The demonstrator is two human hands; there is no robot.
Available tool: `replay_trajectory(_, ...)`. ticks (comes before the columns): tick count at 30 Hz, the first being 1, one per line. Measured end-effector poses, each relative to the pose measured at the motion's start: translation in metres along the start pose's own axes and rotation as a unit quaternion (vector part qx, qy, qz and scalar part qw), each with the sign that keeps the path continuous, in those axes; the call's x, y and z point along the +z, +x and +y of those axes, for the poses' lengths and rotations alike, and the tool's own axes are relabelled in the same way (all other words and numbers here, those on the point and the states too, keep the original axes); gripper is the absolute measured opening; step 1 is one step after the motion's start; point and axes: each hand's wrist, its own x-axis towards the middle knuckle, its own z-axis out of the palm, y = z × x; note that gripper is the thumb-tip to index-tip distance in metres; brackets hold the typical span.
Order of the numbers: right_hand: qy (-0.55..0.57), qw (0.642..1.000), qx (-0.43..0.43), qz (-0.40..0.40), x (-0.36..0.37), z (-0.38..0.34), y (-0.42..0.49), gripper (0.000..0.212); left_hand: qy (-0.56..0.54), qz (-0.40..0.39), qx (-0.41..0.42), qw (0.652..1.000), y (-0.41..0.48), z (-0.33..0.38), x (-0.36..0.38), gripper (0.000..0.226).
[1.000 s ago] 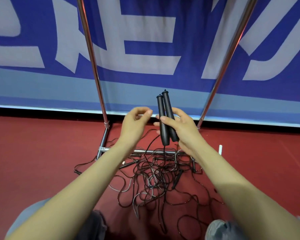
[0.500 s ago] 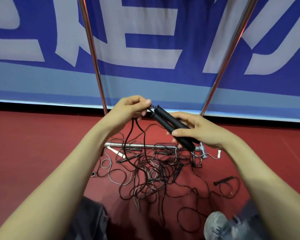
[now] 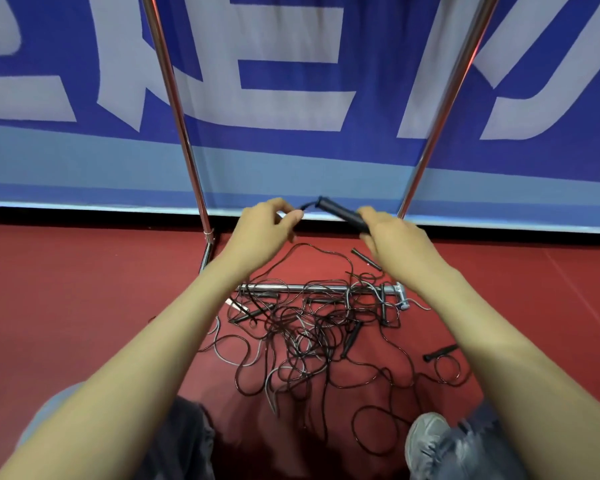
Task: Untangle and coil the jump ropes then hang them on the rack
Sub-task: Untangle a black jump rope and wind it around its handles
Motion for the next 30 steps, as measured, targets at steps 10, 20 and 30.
replay_trajectory(10, 0.638, 0.76, 0.12, 0.041, -0.001, -0.016, 0.017, 0.006, -0.388, -0.154, -0.064, 0.907, -0.013, 0.026, 0.022, 0.017)
replay_trajectory(20, 0.792, 0.596, 0.119, 0.065, -0.003, -0.04, 0.018, 0.008, -0.415, 0.025, -0.034, 0.909, -0.018, 0.026, 0.037, 0.018)
replay_trajectory(30, 0.771, 0.622, 0.13, 0.036, 0.0, -0.042, 0.014, 0.023, -0.39, 0.033, -0.047, 0.919, -0.017, 0.021, 0.041, 0.019)
